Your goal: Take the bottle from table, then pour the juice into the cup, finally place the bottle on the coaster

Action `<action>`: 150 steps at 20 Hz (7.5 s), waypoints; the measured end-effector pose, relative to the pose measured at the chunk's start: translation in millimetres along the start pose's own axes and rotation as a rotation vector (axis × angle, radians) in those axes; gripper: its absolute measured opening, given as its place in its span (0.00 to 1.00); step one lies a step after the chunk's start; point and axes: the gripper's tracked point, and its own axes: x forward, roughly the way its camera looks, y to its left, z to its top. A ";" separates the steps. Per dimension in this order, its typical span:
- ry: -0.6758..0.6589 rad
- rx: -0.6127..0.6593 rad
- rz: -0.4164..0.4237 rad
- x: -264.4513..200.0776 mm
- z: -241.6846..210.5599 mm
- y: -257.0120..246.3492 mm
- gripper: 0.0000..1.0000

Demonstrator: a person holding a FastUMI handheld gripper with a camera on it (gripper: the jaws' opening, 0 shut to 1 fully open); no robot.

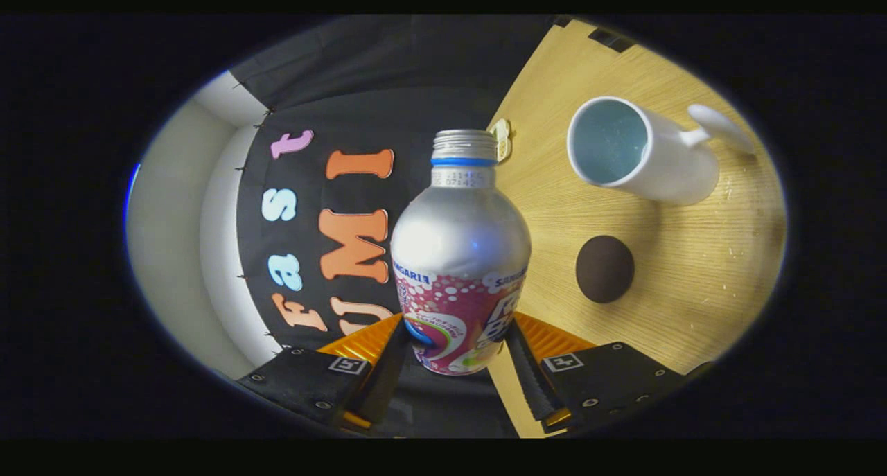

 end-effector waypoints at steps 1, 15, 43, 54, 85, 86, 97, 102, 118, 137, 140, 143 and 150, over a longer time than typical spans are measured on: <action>-0.003 0.018 0.003 0.2 1.5 0.3 0.77; -0.033 0.219 -0.019 -0.3 15.1 15.7 0.77; -0.029 0.407 -0.053 10.0 20.8 19.2 0.77; -0.033 0.472 -0.059 5.2 14.4 22.8 0.77; -0.087 0.658 -0.038 3.2 38.2 31.6 0.77; -0.089 0.668 -0.037 2.7 40.6 31.7 0.77; -0.103 0.737 -0.010 6.1 44.0 35.3 0.77; -0.112 0.754 0.000 4.8 44.6 38.0 0.77; -0.041 0.072 -0.143 11.2 -16.6 2.9 0.77; -0.246 -1.222 -0.439 13.8 42.0 -19.0 0.77; -0.233 -1.341 -0.524 16.9 50.9 -35.0 0.78; -0.200 -1.385 -0.539 24.2 49.0 -46.1 0.78; -0.122 -1.462 -0.580 48.1 39.5 -78.9 0.78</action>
